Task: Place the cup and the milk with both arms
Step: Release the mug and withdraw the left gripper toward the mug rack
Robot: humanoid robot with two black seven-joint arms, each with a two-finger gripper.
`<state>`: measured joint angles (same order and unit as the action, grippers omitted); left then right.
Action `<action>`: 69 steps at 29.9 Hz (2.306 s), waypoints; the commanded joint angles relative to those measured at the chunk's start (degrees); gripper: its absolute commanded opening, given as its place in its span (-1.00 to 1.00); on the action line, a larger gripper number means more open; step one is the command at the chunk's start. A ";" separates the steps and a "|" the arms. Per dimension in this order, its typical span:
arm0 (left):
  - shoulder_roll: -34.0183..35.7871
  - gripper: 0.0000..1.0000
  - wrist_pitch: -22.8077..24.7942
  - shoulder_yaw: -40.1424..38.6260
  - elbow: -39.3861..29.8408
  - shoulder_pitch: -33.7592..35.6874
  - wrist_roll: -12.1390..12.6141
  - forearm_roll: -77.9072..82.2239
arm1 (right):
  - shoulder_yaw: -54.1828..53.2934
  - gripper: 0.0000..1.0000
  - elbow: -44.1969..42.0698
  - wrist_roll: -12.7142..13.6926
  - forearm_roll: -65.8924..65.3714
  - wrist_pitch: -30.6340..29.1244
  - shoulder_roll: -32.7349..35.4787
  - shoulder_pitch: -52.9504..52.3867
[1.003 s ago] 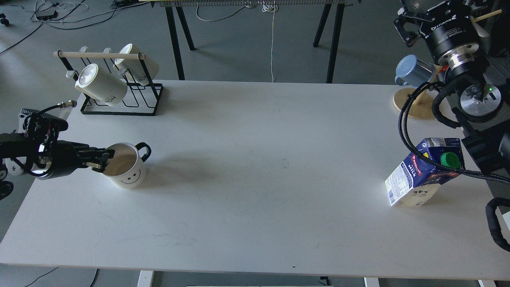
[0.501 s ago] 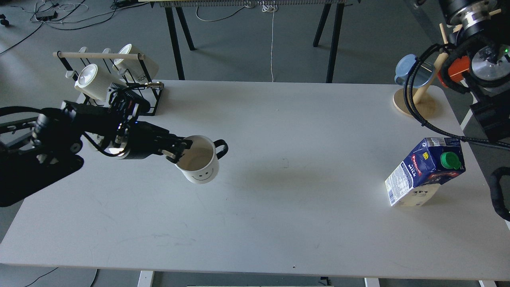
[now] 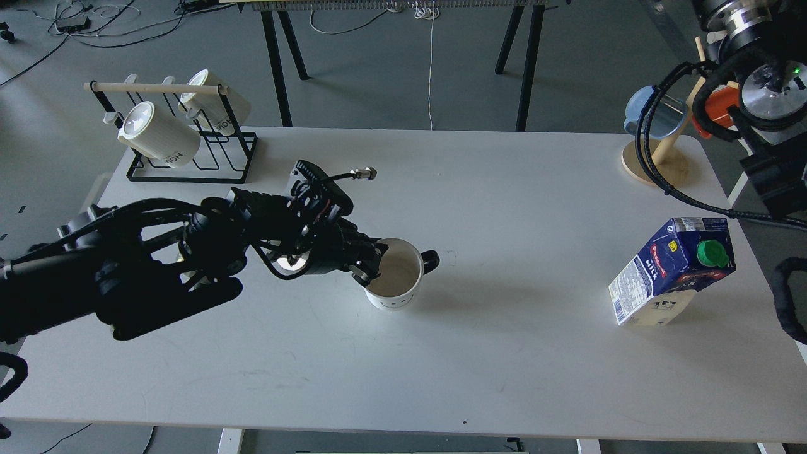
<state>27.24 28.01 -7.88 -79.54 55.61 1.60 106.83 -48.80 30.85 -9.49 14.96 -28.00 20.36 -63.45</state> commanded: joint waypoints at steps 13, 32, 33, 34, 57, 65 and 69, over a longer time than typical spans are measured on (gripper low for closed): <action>-5.35 -0.01 -0.01 0.58 -0.17 -1.30 2.97 1.97 | 0.20 1.00 0.00 0.00 -0.01 0.00 0.04 -0.01; 1.94 0.74 -0.01 -38.07 9.66 -1.74 -2.92 -46.33 | 5.28 1.00 8.52 1.05 7.44 0.00 11.37 1.31; 1.51 0.80 -0.01 -39.83 11.50 -1.74 -2.83 -50.11 | 6.60 1.00 9.40 1.05 9.37 0.00 12.50 1.65; 0.72 0.88 -0.01 -41.33 13.00 -1.74 -2.83 -53.45 | 7.31 1.00 10.19 1.05 10.78 0.00 13.65 2.01; -6.41 0.98 -0.01 -50.57 34.28 0.20 -2.92 -93.48 | -12.37 1.00 34.36 0.70 29.24 0.00 34.93 49.80; -4.65 0.98 -0.06 -50.40 34.28 0.28 -2.74 -93.48 | -12.46 0.97 37.18 0.44 36.46 0.00 35.28 67.38; -4.21 0.98 -0.01 -50.05 34.11 0.11 -2.39 -93.39 | -12.28 0.97 40.86 -0.61 36.55 0.00 34.84 76.69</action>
<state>22.69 28.00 -58.27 -45.26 55.88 -1.01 13.36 -61.19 68.94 -9.34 51.32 -28.00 55.43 6.85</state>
